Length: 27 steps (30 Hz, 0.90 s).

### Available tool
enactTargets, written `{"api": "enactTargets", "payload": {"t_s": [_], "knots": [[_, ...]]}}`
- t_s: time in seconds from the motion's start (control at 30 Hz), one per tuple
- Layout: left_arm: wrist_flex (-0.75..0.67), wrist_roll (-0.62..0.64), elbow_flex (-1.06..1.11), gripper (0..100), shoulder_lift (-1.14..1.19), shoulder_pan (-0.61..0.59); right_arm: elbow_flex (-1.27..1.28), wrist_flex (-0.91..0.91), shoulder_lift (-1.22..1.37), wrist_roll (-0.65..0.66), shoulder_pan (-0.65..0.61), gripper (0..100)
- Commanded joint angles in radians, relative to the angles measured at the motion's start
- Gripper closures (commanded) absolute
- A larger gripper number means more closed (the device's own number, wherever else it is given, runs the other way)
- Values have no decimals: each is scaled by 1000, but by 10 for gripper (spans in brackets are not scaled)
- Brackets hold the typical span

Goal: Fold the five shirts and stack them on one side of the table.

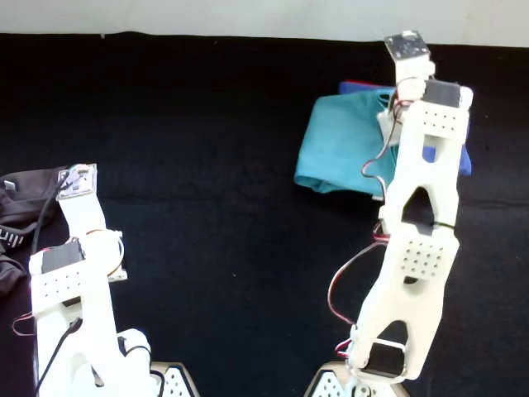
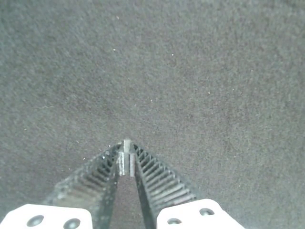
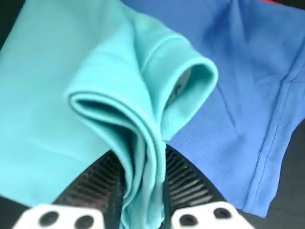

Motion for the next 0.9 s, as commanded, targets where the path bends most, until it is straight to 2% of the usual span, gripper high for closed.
{"api": "enactTargets", "payload": {"t_s": [0.0, 0.2, 0.37, 0.53, 0.77, 0.87], "knots": [[-11, -8, -2, 991, -16, -7, -130, -1, -30, 11, 5, 993], [-14, -8, -2, 991, -16, -5, -185, -22, -42, 109, 36, 993], [-14, -8, -1, 991, -16, -5, -183, -131, 2, 161, 105, 993], [-15, -8, -1, 991, -15, -2, -183, -237, 74, 166, 148, 993], [-17, -8, -1, 991, -16, -2, -191, -239, 248, 161, 147, 993], [-17, -8, -1, 991, -16, -2, -193, -236, 243, 161, 143, 993]]}}
